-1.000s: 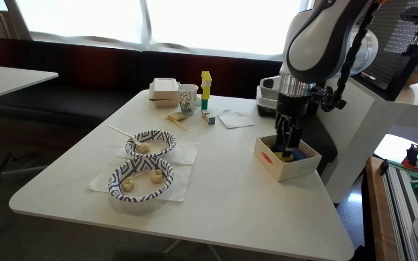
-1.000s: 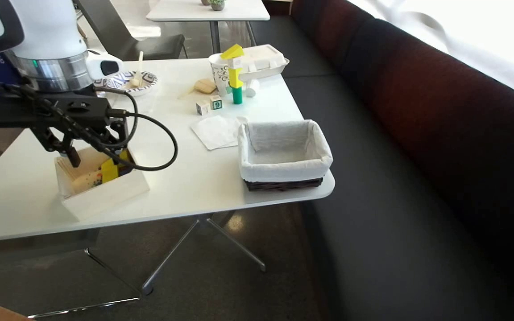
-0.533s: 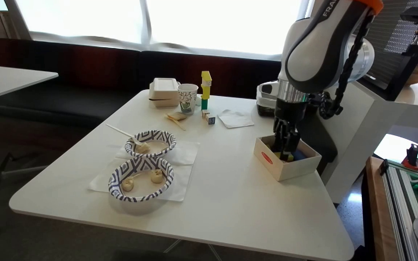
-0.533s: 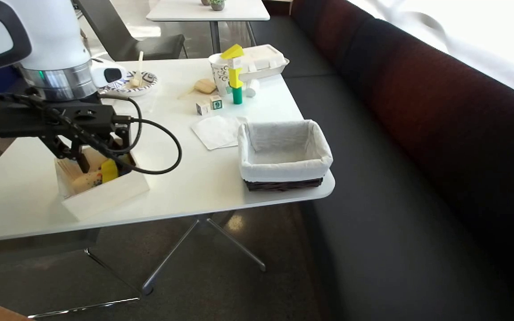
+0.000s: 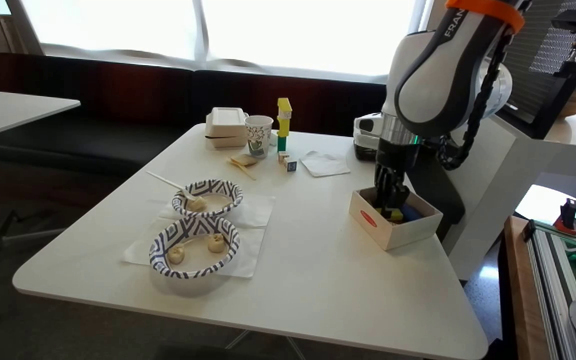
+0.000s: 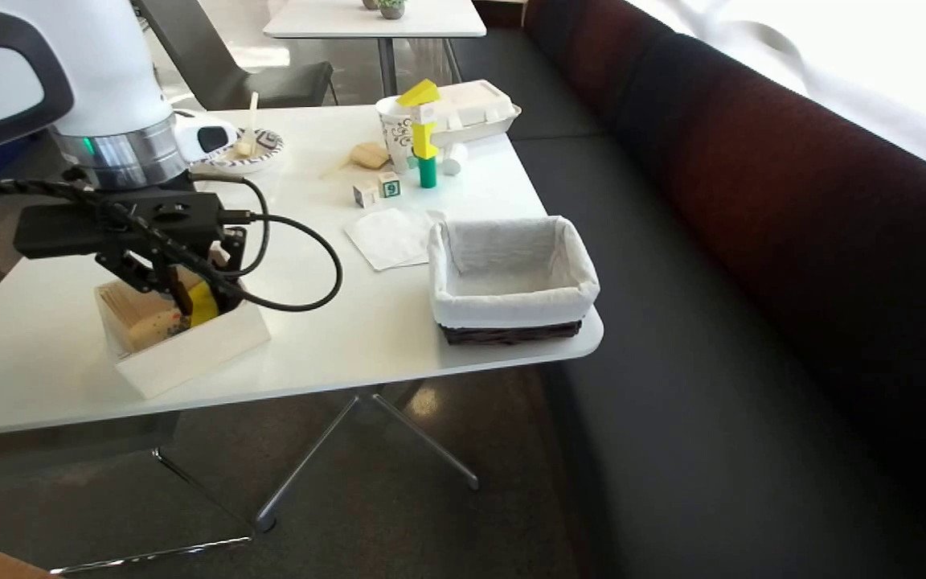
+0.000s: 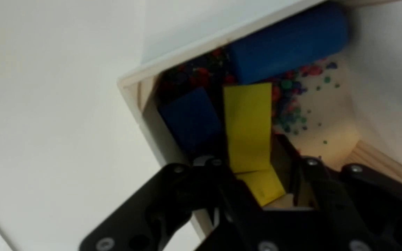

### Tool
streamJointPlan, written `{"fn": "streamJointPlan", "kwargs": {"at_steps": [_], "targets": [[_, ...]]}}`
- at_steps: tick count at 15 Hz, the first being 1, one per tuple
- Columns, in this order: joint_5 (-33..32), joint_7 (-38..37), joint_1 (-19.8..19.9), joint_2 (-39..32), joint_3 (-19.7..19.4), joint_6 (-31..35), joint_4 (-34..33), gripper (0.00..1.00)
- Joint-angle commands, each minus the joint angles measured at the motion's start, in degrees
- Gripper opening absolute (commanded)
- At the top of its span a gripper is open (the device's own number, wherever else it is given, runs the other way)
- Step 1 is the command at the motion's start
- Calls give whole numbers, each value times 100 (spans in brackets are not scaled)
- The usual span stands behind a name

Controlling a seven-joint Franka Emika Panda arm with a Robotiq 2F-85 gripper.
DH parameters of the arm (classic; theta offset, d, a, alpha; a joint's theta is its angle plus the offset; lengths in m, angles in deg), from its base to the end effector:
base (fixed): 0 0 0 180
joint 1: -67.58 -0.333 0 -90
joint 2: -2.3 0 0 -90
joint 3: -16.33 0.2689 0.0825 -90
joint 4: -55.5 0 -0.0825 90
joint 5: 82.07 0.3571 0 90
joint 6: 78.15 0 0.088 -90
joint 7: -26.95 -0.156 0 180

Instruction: Put the yellow block from the box on top of the two square cubes.

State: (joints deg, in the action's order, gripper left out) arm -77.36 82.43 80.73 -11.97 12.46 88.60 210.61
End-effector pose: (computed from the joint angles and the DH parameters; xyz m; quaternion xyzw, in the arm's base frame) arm 0.3553 -0.1167 0.0779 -0.9562 -0.2919 0.0179 0.0133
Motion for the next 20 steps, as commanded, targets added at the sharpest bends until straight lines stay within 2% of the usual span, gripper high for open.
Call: {"fn": "streamJointPlan", "kwargs": {"at_steps": [1,4,9,12,14,16,18,19,20], "targets": [[-195,-163,141,-164,149,121,-45,8],[-291,-203,142,-168,133,107,-65,0],[-387,-300,118,-105,85,59,-43,0],[-292,-537,114,125,121,-96,75,15],[-284,-742,91,294,143,-52,233,16],[-277,-862,87,445,195,3,388,3],[-311,-1001,59,463,185,13,435,7],[-273,-1024,72,330,218,-65,243,6],[-294,-1089,54,343,211,-49,262,12]]}}
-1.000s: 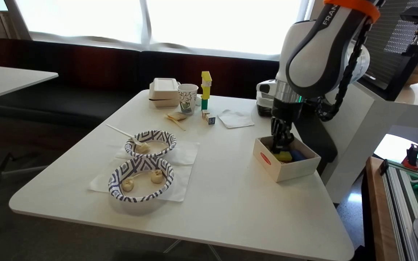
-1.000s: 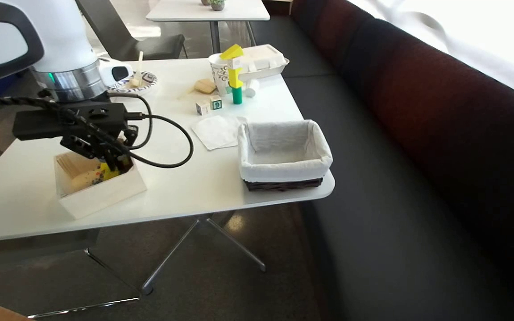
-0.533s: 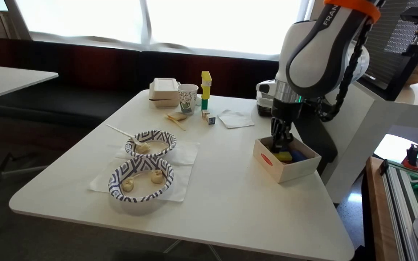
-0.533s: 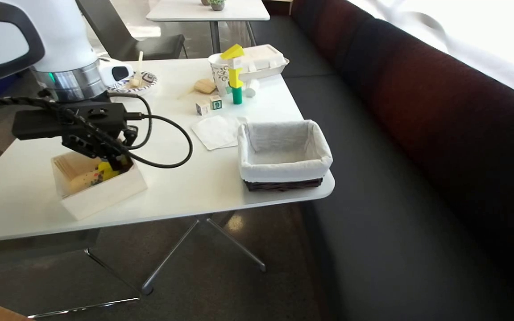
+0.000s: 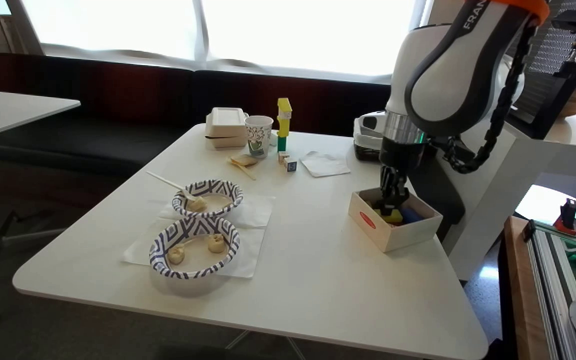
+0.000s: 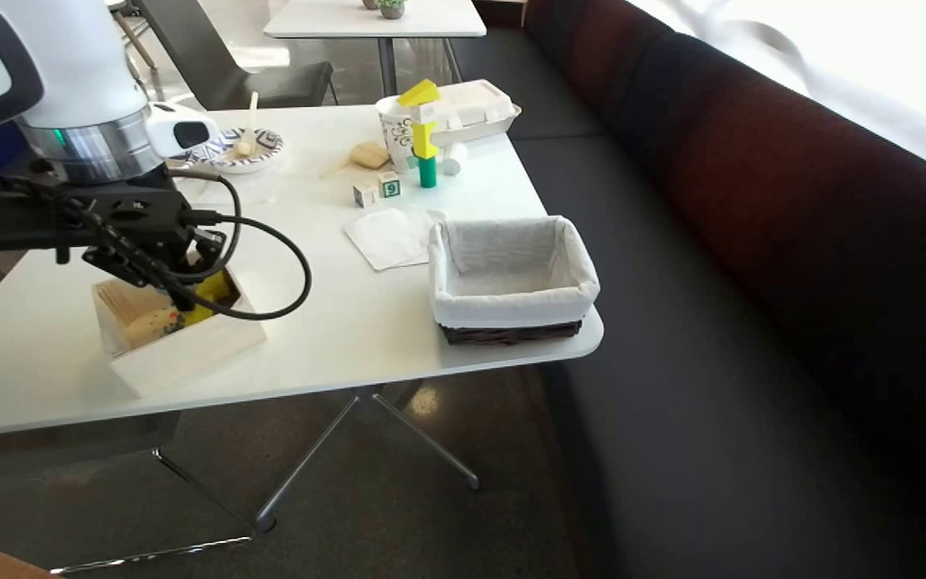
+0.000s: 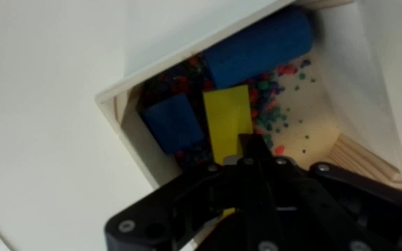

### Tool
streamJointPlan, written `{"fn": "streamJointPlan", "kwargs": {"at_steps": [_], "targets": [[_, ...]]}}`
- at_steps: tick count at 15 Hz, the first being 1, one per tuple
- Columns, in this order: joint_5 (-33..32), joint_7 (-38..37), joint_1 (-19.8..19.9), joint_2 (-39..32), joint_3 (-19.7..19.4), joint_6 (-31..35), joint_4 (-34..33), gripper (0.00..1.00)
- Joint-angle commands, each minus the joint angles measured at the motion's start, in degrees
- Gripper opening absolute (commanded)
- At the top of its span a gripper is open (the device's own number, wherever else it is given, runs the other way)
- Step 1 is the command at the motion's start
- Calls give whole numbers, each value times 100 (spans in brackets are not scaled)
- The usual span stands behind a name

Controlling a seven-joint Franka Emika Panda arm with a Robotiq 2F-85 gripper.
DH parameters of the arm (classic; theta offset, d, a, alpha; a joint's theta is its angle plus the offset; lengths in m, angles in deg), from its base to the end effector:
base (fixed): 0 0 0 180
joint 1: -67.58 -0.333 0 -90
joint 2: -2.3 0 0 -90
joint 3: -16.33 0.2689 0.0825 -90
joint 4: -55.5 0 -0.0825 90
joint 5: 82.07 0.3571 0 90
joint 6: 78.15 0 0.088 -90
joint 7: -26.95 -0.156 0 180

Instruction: Put the yellow block from the box on top of the two square cubes.

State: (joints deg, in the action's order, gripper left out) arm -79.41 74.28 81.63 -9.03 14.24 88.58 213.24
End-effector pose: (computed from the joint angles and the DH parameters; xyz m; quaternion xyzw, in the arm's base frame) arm 0.3486 -0.1049 0.0861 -0.9688 -0.2471 0.0166 0.0117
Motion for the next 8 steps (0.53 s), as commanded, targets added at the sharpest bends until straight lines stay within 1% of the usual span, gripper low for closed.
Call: {"fn": "streamJointPlan", "kwargs": {"at_steps": [1,2,3,5,6,8], "targets": [[-81,-289,-28,47,53,-36,-15,31],[-96,-317,-28,47,59,10,-28,33],[-148,-324,-39,58,44,35,-42,40],[-173,-296,-40,78,44,113,-5,55],[-159,-308,-47,173,58,172,161,64],[-196,-362,-91,-49,52,118,-56,77]]}}
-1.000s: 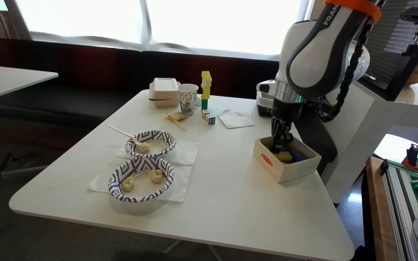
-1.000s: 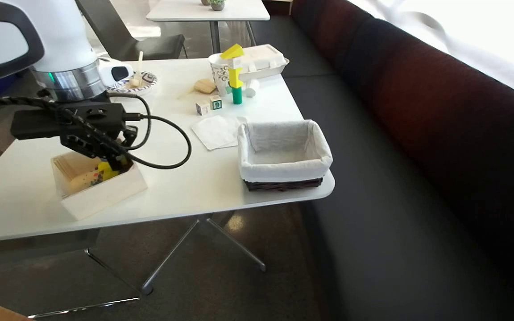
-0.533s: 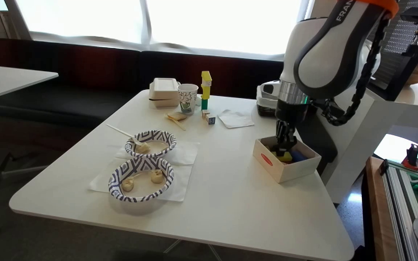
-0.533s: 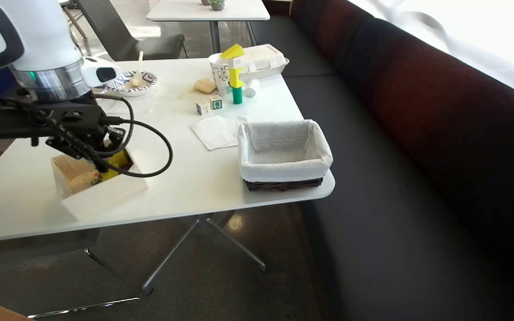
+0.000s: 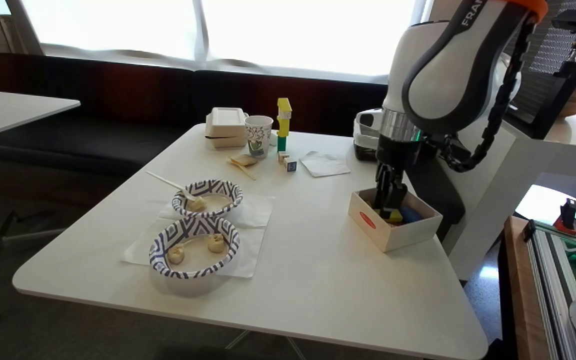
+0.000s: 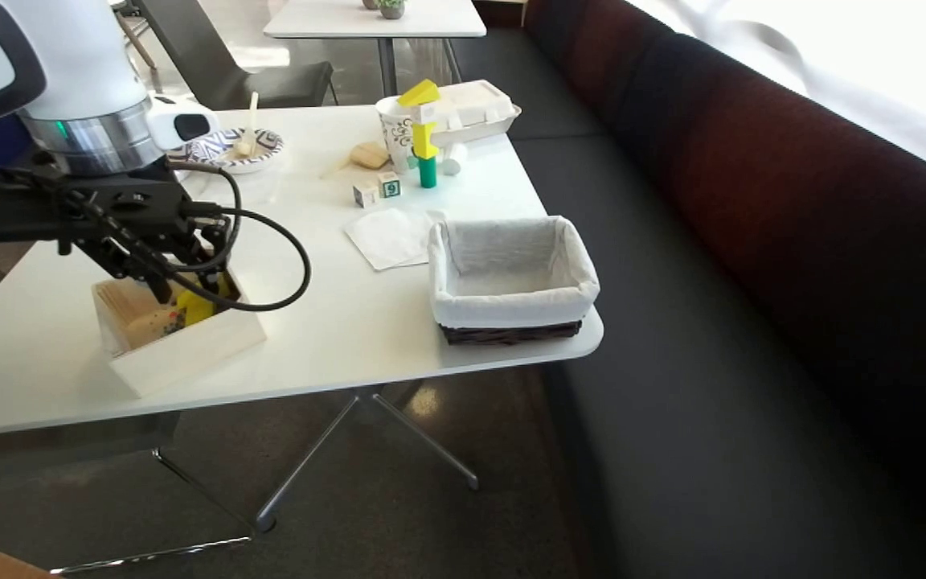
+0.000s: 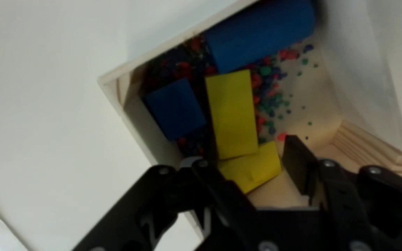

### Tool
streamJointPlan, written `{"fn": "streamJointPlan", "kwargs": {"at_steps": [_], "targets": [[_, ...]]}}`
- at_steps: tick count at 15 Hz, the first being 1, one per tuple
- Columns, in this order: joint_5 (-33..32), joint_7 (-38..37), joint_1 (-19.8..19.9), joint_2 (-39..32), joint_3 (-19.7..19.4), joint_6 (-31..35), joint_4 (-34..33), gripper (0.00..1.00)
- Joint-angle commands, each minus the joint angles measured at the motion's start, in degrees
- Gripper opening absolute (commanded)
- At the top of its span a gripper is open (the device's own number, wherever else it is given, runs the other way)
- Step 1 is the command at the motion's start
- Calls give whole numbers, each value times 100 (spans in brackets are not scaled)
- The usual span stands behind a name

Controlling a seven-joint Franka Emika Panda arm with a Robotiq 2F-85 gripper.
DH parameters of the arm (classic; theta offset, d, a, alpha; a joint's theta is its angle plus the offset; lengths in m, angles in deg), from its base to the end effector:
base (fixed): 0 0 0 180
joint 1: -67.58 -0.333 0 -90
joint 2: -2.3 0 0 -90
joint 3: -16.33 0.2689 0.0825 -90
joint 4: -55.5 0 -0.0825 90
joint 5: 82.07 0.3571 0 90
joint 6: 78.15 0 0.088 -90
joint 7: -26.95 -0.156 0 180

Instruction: Put the yellow block from the box on top of the two square cubes.

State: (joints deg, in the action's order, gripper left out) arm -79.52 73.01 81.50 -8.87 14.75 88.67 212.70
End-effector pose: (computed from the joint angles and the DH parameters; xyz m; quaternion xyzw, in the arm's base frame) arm 0.3552 -0.1020 0.0894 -0.9700 -0.2427 0.0105 0.0087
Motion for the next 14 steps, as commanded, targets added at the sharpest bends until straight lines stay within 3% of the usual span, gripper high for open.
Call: {"fn": "streamJointPlan", "kwargs": {"at_steps": [1,4,12,13,14], "targets": [[-229,-266,-102,-100,-22,129,-4,81],[-327,-369,-130,-191,-42,188,7,85],[-765,-658,-161,-417,-244,337,-2,67],[-851,-692,-161,-449,-288,371,-3,61],[-963,-733,-171,-470,-344,408,-4,63]]}}
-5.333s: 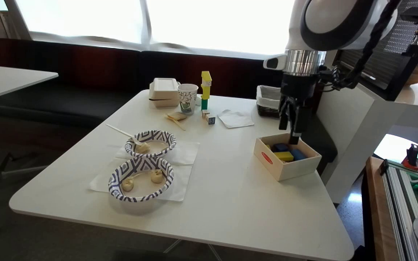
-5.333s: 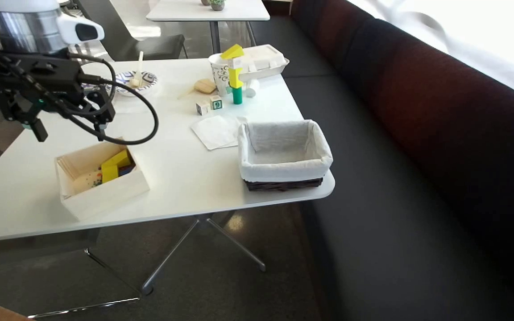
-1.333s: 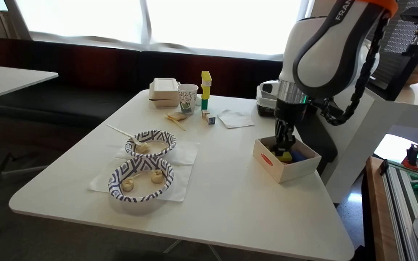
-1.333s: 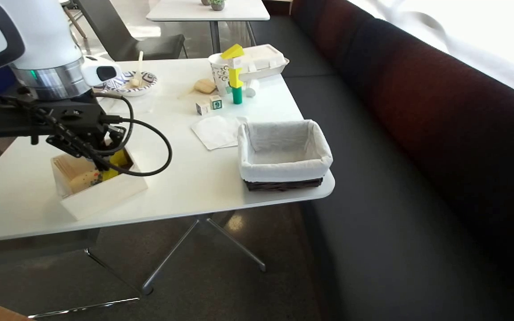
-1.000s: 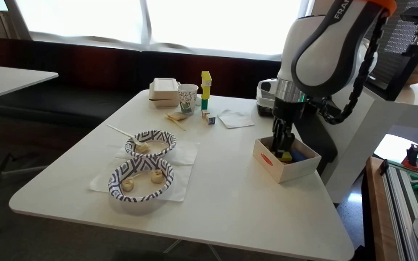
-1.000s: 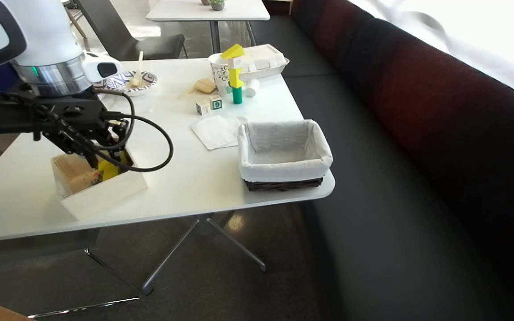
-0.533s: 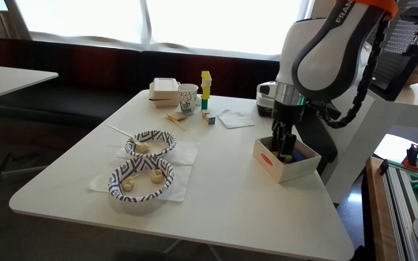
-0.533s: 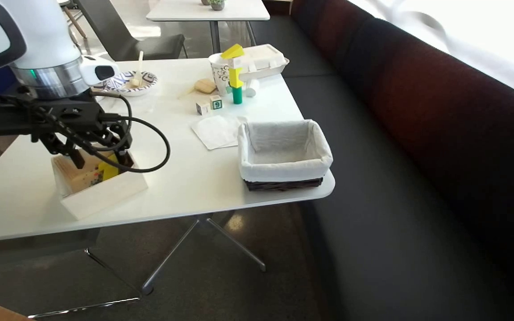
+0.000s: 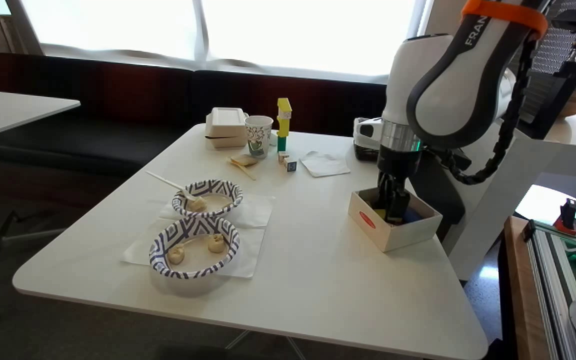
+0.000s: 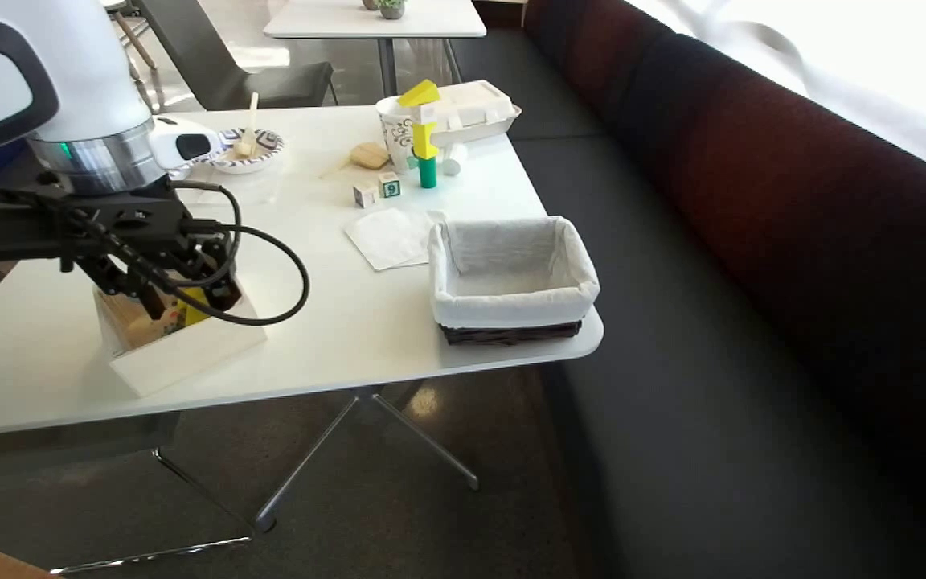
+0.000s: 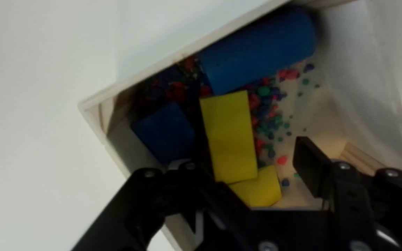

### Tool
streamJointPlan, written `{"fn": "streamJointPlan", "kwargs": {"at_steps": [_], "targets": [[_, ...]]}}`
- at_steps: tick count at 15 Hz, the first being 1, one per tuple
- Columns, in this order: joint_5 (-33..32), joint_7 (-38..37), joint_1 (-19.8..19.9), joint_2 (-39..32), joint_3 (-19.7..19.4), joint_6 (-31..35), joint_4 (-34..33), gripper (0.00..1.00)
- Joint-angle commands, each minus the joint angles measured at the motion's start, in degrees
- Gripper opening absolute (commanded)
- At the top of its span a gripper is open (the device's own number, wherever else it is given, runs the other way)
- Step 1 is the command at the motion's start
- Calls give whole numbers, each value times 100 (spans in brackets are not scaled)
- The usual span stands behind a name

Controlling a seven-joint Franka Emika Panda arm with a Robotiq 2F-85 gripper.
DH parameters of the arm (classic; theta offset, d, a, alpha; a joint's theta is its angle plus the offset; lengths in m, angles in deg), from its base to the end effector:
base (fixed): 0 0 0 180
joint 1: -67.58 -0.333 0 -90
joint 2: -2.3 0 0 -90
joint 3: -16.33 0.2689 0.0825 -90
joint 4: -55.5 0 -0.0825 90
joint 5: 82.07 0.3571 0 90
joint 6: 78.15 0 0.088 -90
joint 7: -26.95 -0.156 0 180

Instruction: Put the yellow block from the box on top of the two square cubes.

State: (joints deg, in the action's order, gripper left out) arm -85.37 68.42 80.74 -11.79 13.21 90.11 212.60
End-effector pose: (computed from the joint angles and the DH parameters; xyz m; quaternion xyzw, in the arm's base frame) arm 0.3472 -0.1011 0.0733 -0.9688 -0.2462 0.0281 0.0020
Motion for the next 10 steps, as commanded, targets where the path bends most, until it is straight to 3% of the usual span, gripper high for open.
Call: {"fn": "streamJointPlan", "kwargs": {"at_steps": [1,2,6,7,10], "targets": [[-417,-262,-55,-187,-178,315,11,60],[-524,-327,-90,-206,-243,333,3,56],[-746,-406,-100,-129,-314,431,93,13],[-757,-405,-72,-131,-278,413,65,8],[-633,-311,64,-12,-83,220,44,8]]}}
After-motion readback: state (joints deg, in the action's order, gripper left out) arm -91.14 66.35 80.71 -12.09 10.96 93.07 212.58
